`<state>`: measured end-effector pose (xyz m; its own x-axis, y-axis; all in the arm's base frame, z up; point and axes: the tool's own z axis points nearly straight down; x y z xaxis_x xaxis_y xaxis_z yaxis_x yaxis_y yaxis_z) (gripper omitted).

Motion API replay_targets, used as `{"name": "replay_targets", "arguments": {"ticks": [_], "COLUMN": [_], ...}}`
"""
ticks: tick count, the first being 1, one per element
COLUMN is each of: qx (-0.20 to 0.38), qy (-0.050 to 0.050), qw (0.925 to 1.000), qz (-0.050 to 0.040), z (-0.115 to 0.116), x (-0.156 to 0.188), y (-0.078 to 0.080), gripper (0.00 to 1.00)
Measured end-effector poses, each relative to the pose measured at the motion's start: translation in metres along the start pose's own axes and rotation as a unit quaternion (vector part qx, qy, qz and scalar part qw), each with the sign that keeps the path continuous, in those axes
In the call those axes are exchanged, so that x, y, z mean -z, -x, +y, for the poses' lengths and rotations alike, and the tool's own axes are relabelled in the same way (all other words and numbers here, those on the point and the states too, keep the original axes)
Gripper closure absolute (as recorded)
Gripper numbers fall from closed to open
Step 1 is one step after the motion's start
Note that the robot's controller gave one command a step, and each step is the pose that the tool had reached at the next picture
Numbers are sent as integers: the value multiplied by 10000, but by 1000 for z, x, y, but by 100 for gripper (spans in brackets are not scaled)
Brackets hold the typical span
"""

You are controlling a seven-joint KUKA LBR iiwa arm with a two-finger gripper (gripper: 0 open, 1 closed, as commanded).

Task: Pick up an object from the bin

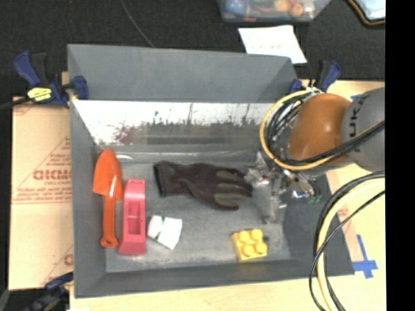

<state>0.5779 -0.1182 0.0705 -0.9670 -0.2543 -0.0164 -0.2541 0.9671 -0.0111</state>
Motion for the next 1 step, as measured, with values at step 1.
{"name": "replay_targets", "arguments": {"ticks": [1], "qx": [-520], "qy": [13], "qw": [9986], "qz": [-45], "z": [39], "x": [1], "y": [41], "gripper": [0]}}
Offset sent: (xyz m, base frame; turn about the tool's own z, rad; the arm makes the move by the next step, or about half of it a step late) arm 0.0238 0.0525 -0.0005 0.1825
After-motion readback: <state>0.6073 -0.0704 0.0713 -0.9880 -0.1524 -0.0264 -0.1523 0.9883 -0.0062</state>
